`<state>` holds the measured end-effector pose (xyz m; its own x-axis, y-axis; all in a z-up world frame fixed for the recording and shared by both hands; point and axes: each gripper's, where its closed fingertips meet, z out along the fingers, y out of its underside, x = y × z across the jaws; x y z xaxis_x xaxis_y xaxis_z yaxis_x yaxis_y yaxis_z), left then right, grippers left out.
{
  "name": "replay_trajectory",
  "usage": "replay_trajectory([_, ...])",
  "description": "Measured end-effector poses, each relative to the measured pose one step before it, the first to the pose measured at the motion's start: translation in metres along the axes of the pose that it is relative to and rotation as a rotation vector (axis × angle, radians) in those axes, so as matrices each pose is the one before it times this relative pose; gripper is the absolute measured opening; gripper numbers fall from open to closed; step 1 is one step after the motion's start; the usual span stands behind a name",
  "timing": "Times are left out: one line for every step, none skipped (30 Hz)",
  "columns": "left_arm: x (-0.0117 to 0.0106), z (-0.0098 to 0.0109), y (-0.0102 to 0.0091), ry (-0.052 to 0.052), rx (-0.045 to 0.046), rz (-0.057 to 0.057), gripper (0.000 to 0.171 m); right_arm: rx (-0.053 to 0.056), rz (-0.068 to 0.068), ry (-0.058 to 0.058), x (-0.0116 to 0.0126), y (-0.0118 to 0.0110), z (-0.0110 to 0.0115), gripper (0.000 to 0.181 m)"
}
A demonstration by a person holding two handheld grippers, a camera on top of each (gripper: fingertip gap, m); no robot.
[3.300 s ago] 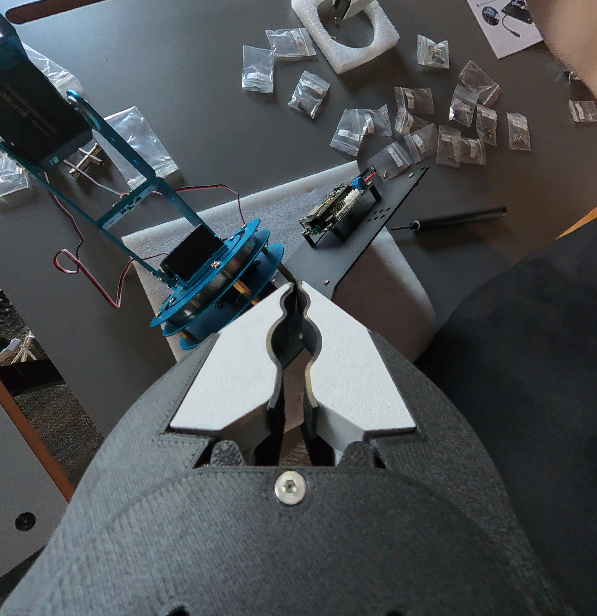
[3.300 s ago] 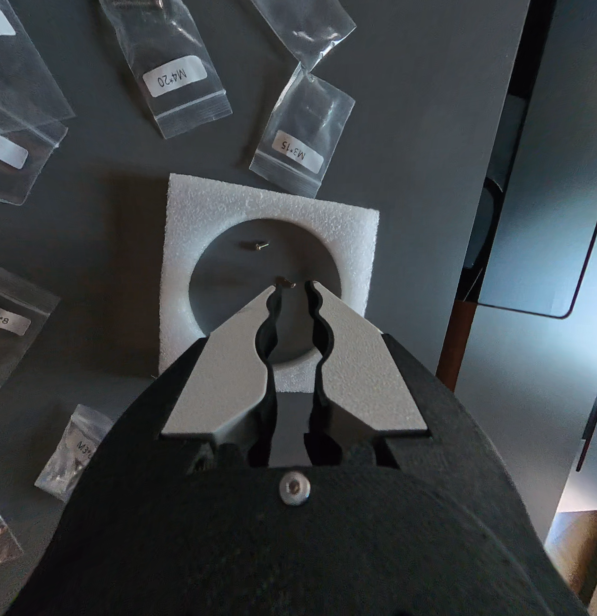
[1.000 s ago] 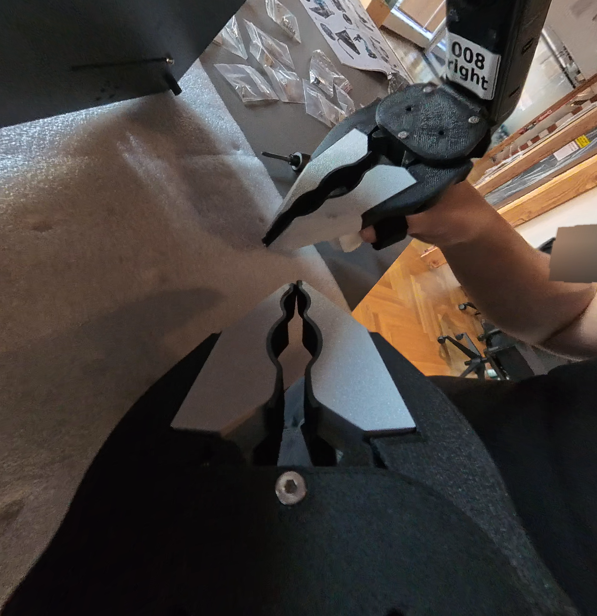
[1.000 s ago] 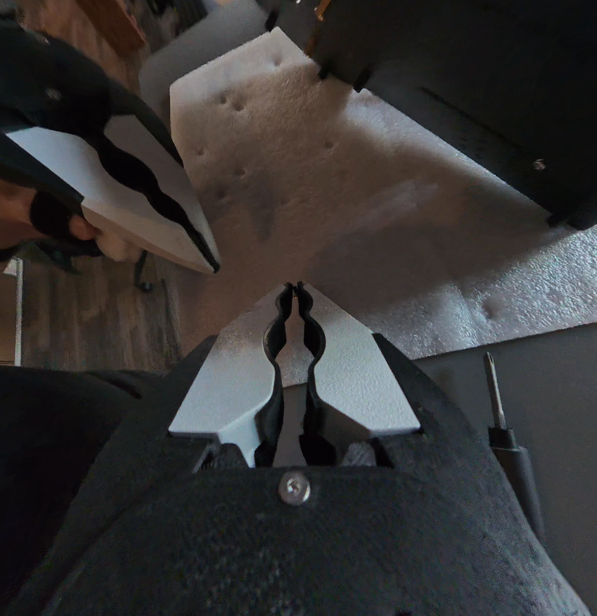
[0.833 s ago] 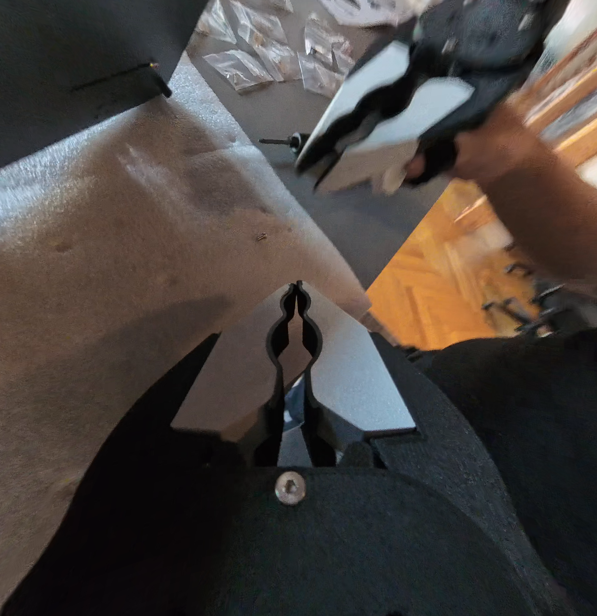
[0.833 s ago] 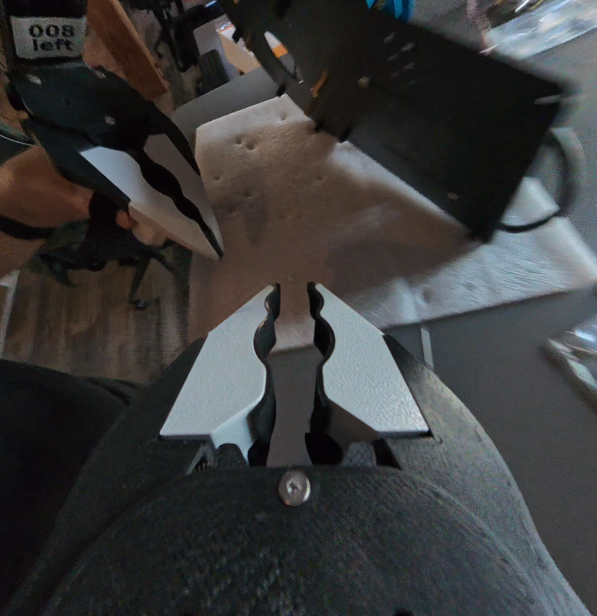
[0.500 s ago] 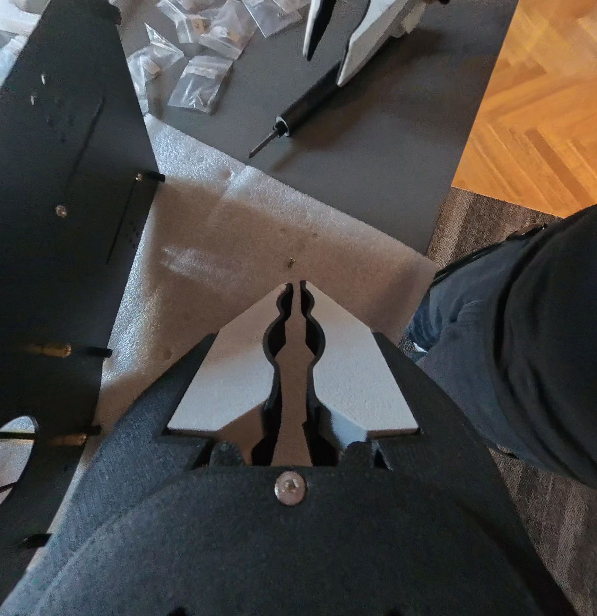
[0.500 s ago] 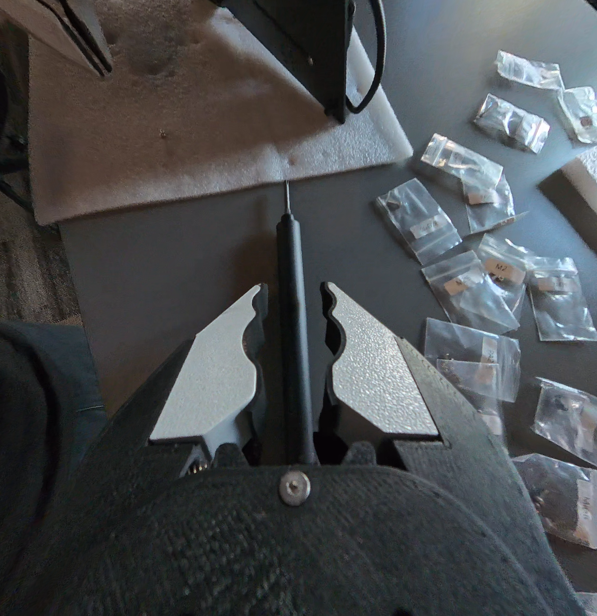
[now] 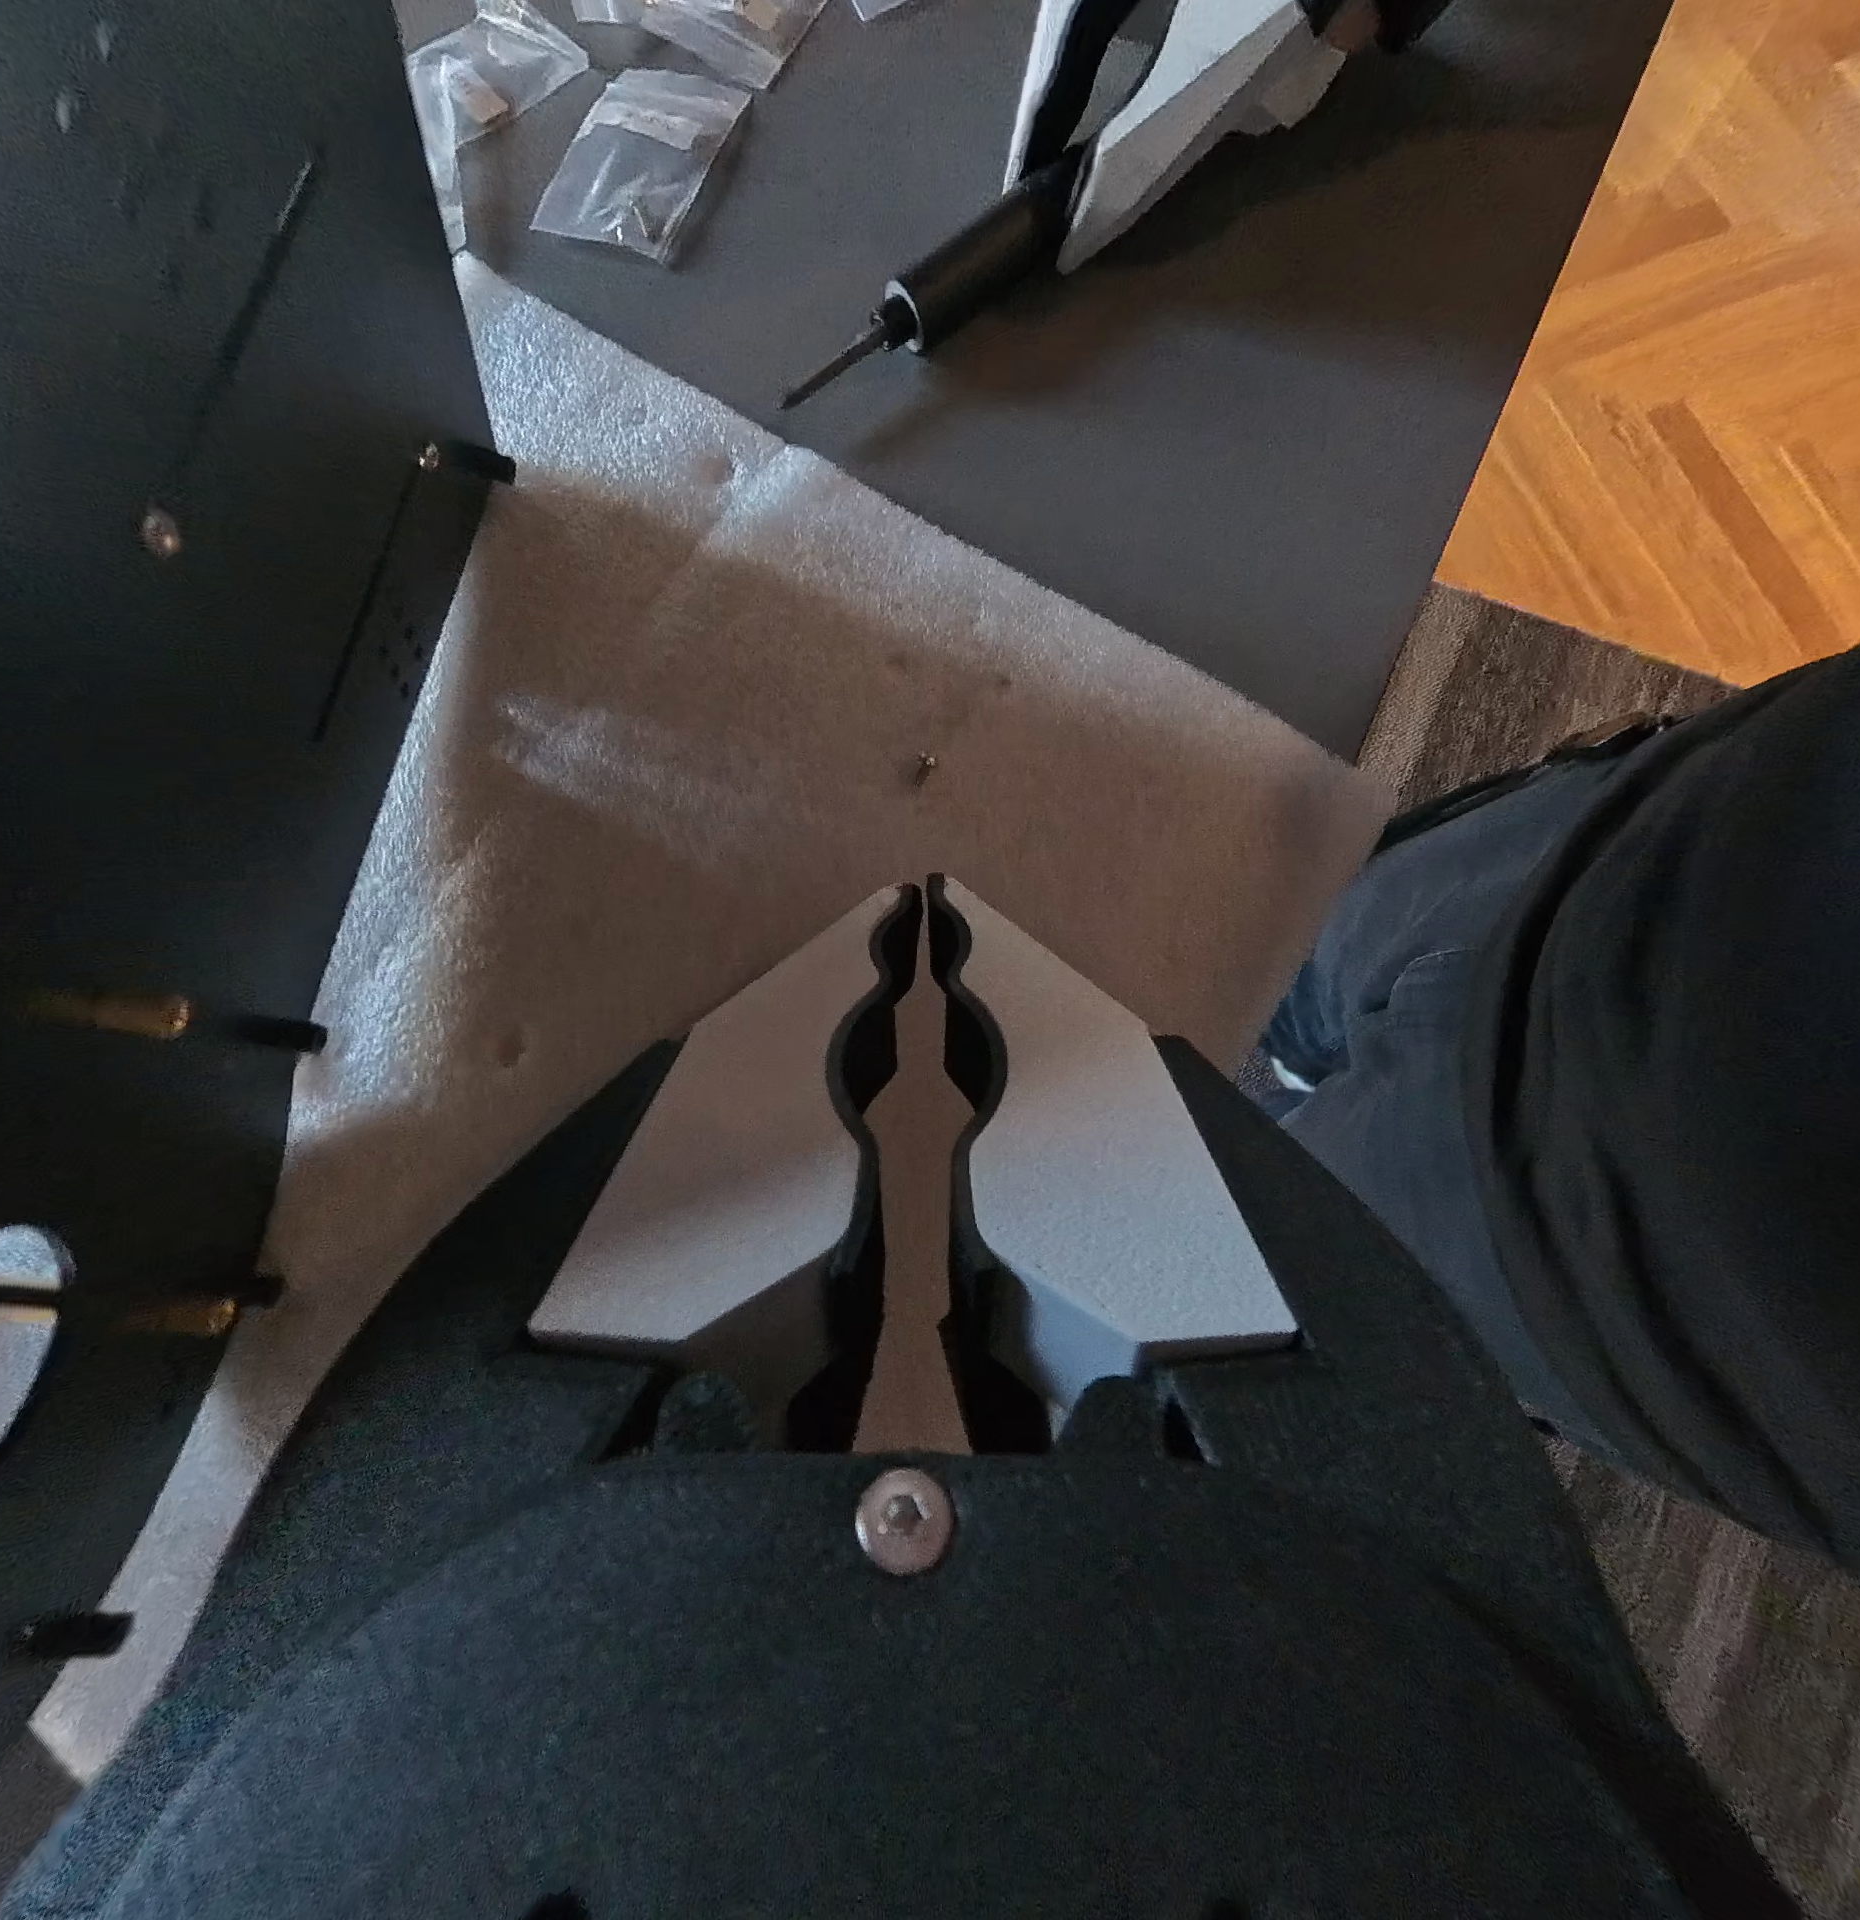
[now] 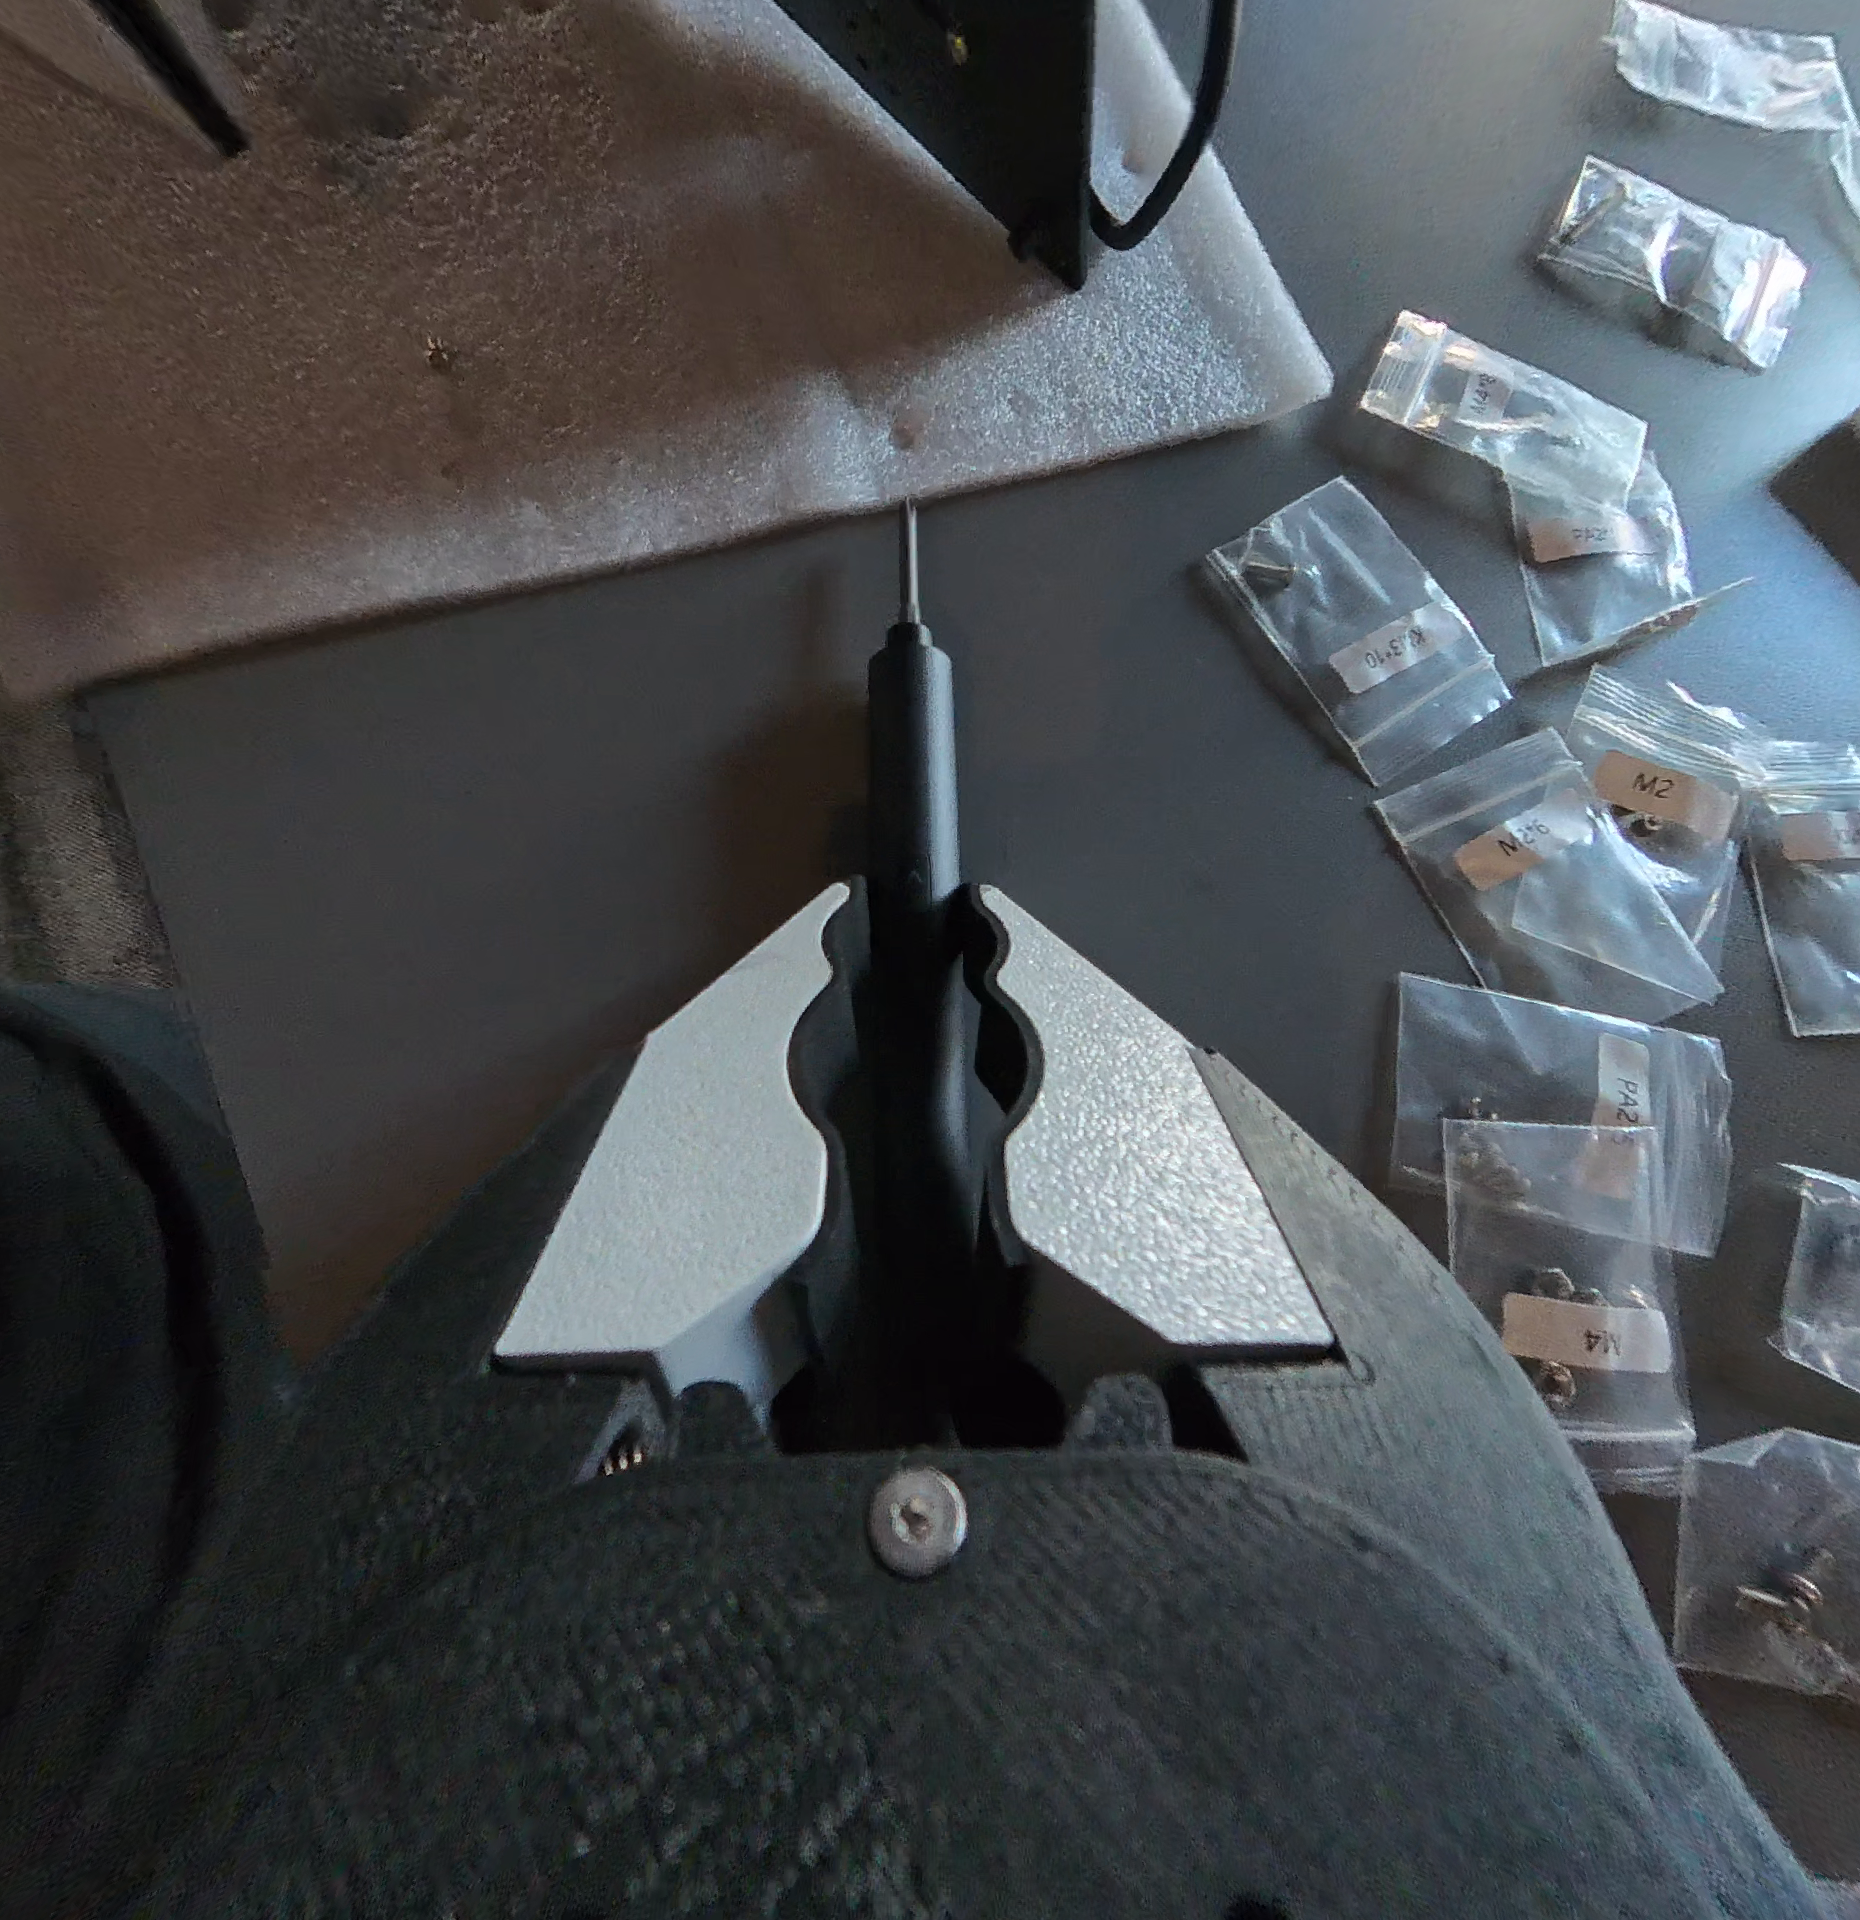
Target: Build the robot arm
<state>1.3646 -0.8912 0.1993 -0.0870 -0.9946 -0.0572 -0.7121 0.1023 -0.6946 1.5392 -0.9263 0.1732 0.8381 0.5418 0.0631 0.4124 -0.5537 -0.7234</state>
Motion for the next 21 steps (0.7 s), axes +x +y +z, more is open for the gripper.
replay_trajectory([-0.00018, 0.00280, -0.00112, -0.0012, -0.01802, 0.0192, 0.000, 0.0062, -0.0226, 0.0076, -0.00356, -0.00033, -0.00089, 0.016])
replay_trajectory([0.00060, 0.00315, -0.00083, 0.0035, -0.02570, 0.0248, 0.000, 0.0081, -0.0161, 0.0042, -0.00459, -0.00084, -0.00113, 0.016])
replay_trajectory([0.00069, 0.00318, -0.00168, 0.0032, -0.02289, 0.0277, 0.000, 0.0082, -0.0092, 0.0026, -0.00467, -0.00104, -0.00097, 0.016])
replay_trajectory([0.00055, 0.00259, -0.00312, 0.0028, -0.01119, 0.0254, 0.000, 0.0111, -0.0115, -0.0009, -0.00496, -0.00150, -0.00095, 0.016])
replay_trajectory([0.00072, 0.00252, -0.00407, 0.0069, -0.00005, 0.0188, 0.000, 0.0129, -0.0153, -0.0062, -0.00554, -0.00205, -0.00075, 0.016])
replay_trajectory([0.00139, 0.00259, -0.00342, 0.0170, 0.00170, 0.0120, 0.000, 0.0150, -0.0191, -0.0181, -0.00697, -0.00261, -0.00054, 0.016])
replay_trajectory([0.00064, 0.00303, -0.00118, 0.0166, -0.00829, 0.0063, 0.000, 0.0121, -0.0145, -0.0204, -0.00680, -0.00273, 0.00031, 0.016])
replay_trajectory([-0.00138, 0.00326, 0.00111, 0.0063, -0.02073, 0.0059, 0.000, 0.0070, -0.0034, -0.0044, -0.00368, -0.00225, 0.00105, 0.016])
replay_trajectory([-0.00249, 0.00299, 0.00199, -0.0036, -0.02346, 0.0094, 0.000, 0.0062, -0.0087, -0.0067, -0.00323, -0.00222, 0.00167, 0.016])
replay_trajectory([-0.00078, 0.00260, 0.00095, 0.0052, -0.01558, 0.0113, 0.001, 0.0019, -0.0142, -0.0204, -0.00469, -0.00175, 0.00202, 0.016])
replay_trajectory([0.00048, 0.00209, -0.00017, 0.0111, -0.00697, 0.0089, 0.001, -0.0030, -0.0163, -0.0186, -0.00418, -0.00125, 0.00255, 0.016])
replay_trajectory([-0.00111, 0.00146, -0.00049, -0.0018, -0.00408, 0.0079, 0.001, -0.0031, -0.0156, -0.0056, -0.00231, -0.00162, 0.00252, 0.016])
replay_trajectory([-0.00132, 0.00111, -0.00041, -0.0043, -0.00429, 0.0094, 0.001, -0.0041, -0.0164, -0.0080, -0.00270, -0.00163, 0.00208, 0.016])
replay_trajectory([-0.00089, 0.00063, 0.00011, -0.0041, -0.00778, 0.0114, 0.002, -0.0063, -0.0125, -0.0091, -0.00285, -0.00132, 0.00191, 0.016])
replay_trajectory([-0.00047, 0.00049, 0.00041, -0.0016, -0.00867, 0.0156, 0.002, -0.0069, -0.0068, -0.0066, -0.00215, -0.00110, 0.00183, 0.016])
replay_trajectory([-0.00005, 0.00058, 0.00070, 0.0008, -0.00935, 0.0197, 0.003, -0.0052, -0.0050, -0.0070, -0.00225, -0.00113, 0.00169, 0.016])
replay_trajectory([-0.00005, 0.00085, 0.00143, 0.0009, -0.01261, 0.0209, 0.004, 0.0013, -0.0052, -0.0056, -0.00180, -0.00158, 0.00152, 0.016])
replay_trajectory([-0.00017, 0.00101, 0.00194, -0.0006, -0.01488, 0.0193, 0.004, -0.0007, -0.0004, -0.0038, -0.00097, -0.00106, 0.00130, 0.016])
replay_trajectory([0.00077, 0.00097, 0.00101, 0.0047, -0.00854, 0.0181, 0.005, -0.0025, 0.0019, -0.0047, -0.00069, -0.00074, 0.00121, 0.016])
replay_trajectory([0.00038, 0.00057, -0.00018, 0.0018, -0.00114, 0.0145, 0.004, -0.0020, 0.0022, -0.0040, -0.00027, -0.00087, 0.00062, 0.016])
replay_trajectory([0.00076, 0.00039, -0.00025, 0.0041, -0.00058, 0.0122, 0.003, 0.0006, 0.0013, -0.0030, -0.00011, -0.00122, 0.00033, 0.016])
